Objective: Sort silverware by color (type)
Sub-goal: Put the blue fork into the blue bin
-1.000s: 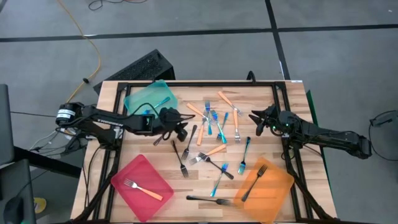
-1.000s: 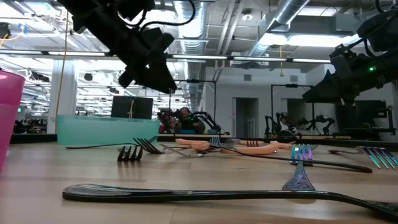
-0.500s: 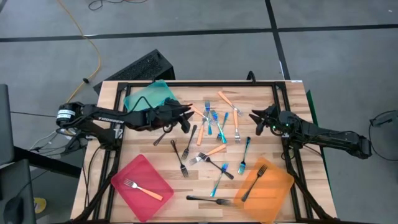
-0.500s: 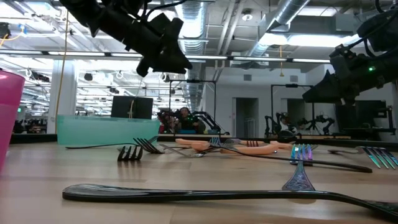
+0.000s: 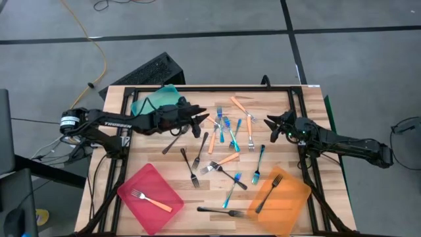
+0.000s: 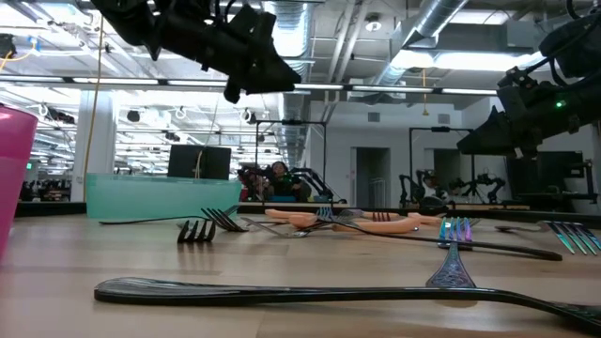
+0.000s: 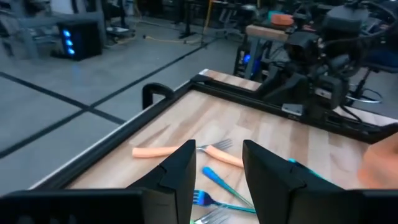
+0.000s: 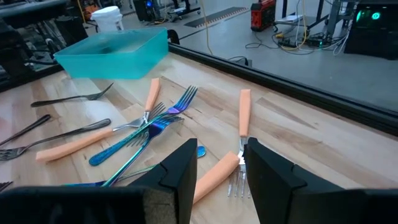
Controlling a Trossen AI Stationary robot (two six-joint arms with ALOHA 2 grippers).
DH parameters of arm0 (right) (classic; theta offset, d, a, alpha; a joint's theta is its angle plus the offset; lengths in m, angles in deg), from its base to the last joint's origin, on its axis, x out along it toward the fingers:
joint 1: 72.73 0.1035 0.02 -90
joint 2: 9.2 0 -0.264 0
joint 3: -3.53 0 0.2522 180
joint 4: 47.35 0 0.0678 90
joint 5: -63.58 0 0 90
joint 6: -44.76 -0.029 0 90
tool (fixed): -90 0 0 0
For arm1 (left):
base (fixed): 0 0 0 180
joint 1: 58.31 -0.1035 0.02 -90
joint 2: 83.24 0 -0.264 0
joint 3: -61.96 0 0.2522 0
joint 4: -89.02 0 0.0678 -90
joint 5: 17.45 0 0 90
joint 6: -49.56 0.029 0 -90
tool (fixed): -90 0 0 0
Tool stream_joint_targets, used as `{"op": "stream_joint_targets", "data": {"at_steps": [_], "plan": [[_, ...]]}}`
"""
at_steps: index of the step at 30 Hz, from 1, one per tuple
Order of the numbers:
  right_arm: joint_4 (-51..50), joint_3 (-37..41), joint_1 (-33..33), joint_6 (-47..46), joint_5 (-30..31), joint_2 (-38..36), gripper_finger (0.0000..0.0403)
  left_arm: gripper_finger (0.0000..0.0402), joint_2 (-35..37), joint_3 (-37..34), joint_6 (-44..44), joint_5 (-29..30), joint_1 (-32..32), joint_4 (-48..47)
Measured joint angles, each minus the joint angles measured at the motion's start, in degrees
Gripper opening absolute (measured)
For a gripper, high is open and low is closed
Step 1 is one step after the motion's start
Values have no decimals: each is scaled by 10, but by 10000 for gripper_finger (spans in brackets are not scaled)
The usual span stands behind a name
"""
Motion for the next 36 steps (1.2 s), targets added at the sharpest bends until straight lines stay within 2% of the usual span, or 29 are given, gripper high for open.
{"op": "stream_joint_targets", "data": {"at_steps": [5,8,12,20,25,31,36], "plan": [[0,0,0,0,3,0,155,116,-26,10,-3,-32,-17,-23],[1,0,0,0,13,0,155,116,-68,62,19,-58,-19,-73],[2,0,0,0,16,1,155,116,-142,156,96,-63,-14,-158],[2,0,0,-1,15,3,155,116,-258,265,202,-92,-1,-170],[2,0,0,-2,15,3,155,116,-300,297,240,-100,5,-171],[2,0,0,-2,15,3,155,116,-342,301,330,-241,5,-171],[2,0,0,-2,15,3,155,116,-378,301,350,-236,6,-159]]}}
